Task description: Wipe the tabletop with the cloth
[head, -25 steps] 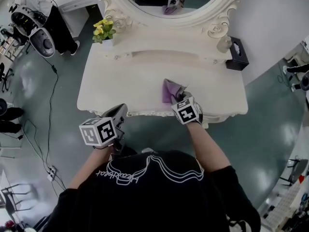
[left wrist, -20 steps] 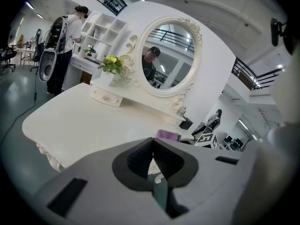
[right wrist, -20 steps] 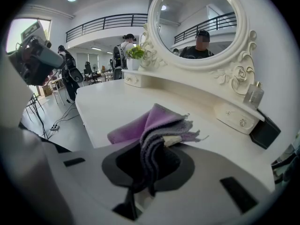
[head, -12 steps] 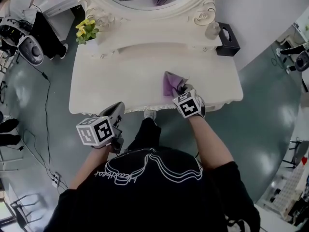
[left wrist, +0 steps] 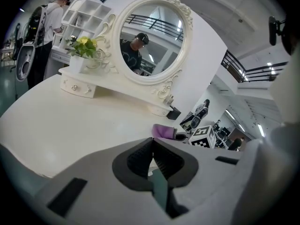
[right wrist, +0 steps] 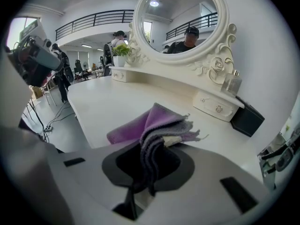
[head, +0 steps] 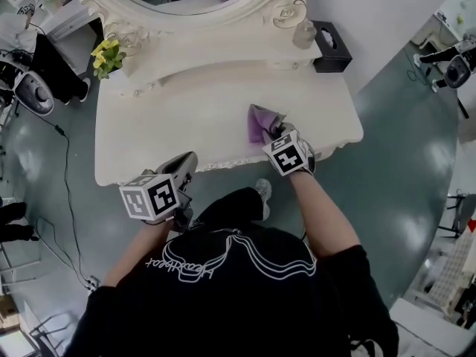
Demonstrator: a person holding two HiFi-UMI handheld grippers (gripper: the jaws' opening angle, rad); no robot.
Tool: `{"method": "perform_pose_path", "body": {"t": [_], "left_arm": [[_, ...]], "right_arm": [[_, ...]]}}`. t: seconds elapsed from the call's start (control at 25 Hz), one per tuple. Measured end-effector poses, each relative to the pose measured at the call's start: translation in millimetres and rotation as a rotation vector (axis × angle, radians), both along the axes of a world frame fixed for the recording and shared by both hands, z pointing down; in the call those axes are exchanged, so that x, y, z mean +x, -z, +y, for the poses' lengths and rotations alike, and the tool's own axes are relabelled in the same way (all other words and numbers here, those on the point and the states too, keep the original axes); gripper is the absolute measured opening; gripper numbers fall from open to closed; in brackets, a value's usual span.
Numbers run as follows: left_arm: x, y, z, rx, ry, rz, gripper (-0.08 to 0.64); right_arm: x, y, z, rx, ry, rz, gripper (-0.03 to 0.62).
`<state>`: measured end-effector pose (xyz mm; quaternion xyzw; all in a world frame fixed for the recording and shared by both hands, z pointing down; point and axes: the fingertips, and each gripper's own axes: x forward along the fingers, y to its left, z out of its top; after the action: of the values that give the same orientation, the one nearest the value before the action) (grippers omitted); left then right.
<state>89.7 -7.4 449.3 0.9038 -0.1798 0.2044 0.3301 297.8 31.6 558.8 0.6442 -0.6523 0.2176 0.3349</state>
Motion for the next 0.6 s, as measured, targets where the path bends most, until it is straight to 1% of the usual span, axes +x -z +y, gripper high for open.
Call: {"method": "perform_pose_path", "body": {"t": [0.2,0.36,0.6], "left_arm": [[29,3,3,0.008,-0.051,-0.005,0.005],[51,-2,4,-0.008,-0.072,-0.008,0.005],[81,-9,2,-0.015,-0.111,-0.005,0.005]], "right_arm": [[12,1,6,0.009,-0.007,-0.010,0.055],[21,1,12,0.000,-0.005,-0.020,0.055],[37,0,21,0.009,-0.031,-0.030,0.055]]}}
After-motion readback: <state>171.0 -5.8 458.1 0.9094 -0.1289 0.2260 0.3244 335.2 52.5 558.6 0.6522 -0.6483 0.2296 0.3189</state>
